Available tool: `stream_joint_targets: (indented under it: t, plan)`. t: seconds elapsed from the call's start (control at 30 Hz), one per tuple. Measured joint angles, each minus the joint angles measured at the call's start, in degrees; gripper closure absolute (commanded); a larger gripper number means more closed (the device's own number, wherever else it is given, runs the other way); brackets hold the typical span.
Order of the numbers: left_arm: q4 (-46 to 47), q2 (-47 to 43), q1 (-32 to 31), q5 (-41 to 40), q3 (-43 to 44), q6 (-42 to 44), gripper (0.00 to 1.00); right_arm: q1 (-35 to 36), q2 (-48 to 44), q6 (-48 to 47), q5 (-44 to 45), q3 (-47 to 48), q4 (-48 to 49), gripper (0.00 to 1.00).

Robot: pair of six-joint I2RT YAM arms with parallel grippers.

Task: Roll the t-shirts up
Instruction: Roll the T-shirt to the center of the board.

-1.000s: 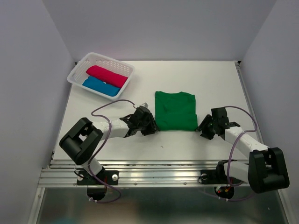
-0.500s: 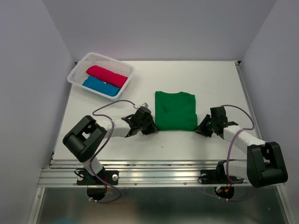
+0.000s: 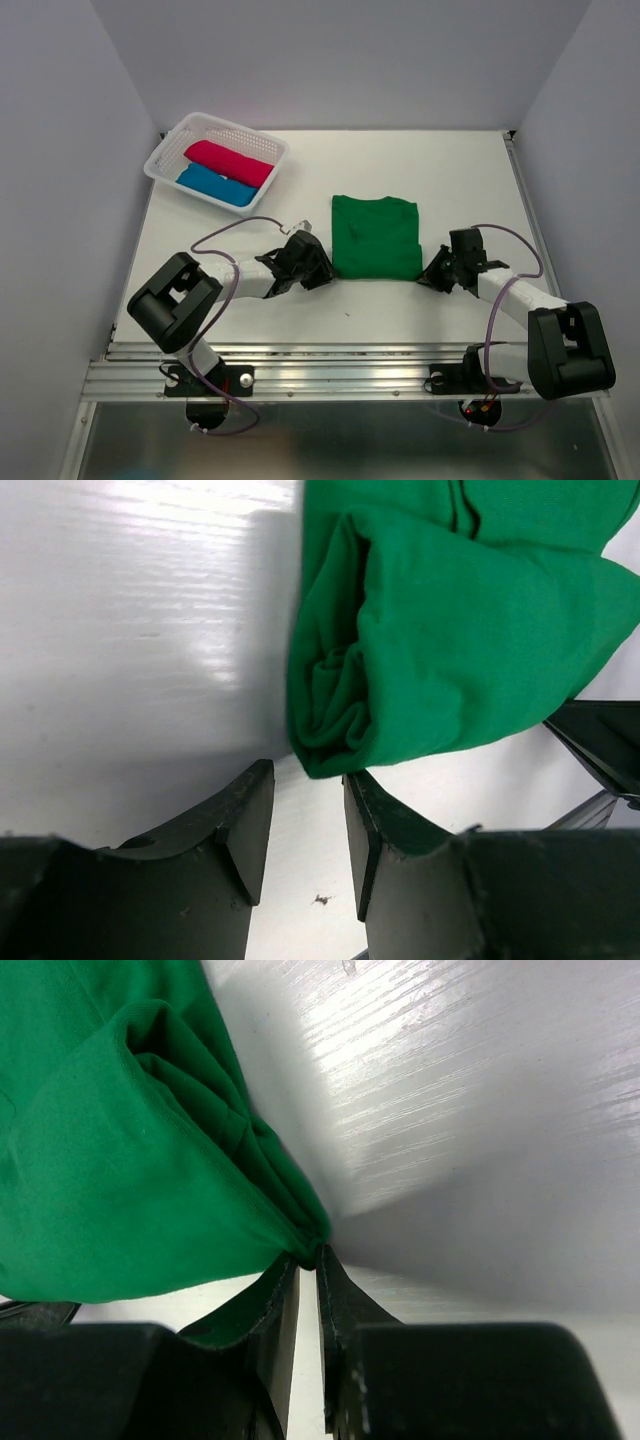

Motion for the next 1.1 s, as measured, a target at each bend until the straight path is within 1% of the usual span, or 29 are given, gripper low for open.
stream_joint_targets:
  t: [0.13, 0.33, 0.43, 0.63, 0.67, 0.87, 0.93, 0.97, 1.0, 1.03, 1.1]
  plan:
    - [-0.02, -2.21, 0.04, -1.40, -1.92, -0.90, 0.56, 0.02, 0.00, -0.15, -0.24, 0.00, 0.04, 0.82]
    - [0.33, -2.29, 0.04, -1.79, -1.90, -1.22, 0.58, 0.00, 0.00, -0.17, -0.28, -0.02, 0.07, 0.82]
    - [0.61, -2.19, 0.04, -1.73, -1.90, -1.27, 0.65, 0.00, -0.02, -0.22, -0.31, -0.04, 0.11, 0.83]
    - [4.02, -1.07, 0.04, -0.35, -1.90, -1.66, 0.66, 0.00, -0.04, -0.44, -0.48, -0.35, 0.44, 0.82]
    - [4.61, -0.39, 0.04, 0.00, -1.90, -1.75, 0.67, 0.00, -0.04, -0.48, -0.52, -0.42, 0.44, 0.83]
    - [6.69, 2.10, 0.07, 1.11, -1.88, -2.36, 0.77, 0.00, -0.07, -0.57, -0.90, -0.44, 0.44, 0.83]
    - [6.84, 2.29, 0.07, 1.22, -1.88, -2.49, 0.83, 0.00, -0.07, -0.59, -0.94, -0.44, 0.44, 0.84]
    - [6.84, 2.36, 0.07, 1.27, -1.90, -2.62, 0.86, 0.00, -0.07, -0.61, -0.98, -0.44, 0.44, 0.87]
    - [6.84, 2.36, 0.09, 1.29, -1.90, -2.73, 0.93, 0.00, -0.04, -0.63, -1.07, -0.44, 0.44, 0.89]
    - [6.84, 2.36, 0.09, 1.33, -1.90, -2.73, 0.98, 0.00, -0.04, -0.74, -1.11, -0.44, 0.42, 0.91]
    - [6.84, 2.36, 0.09, 1.36, -1.90, -3.10, 1.00, 0.00, -0.04, -0.85, -1.14, -0.44, 0.39, 0.96]
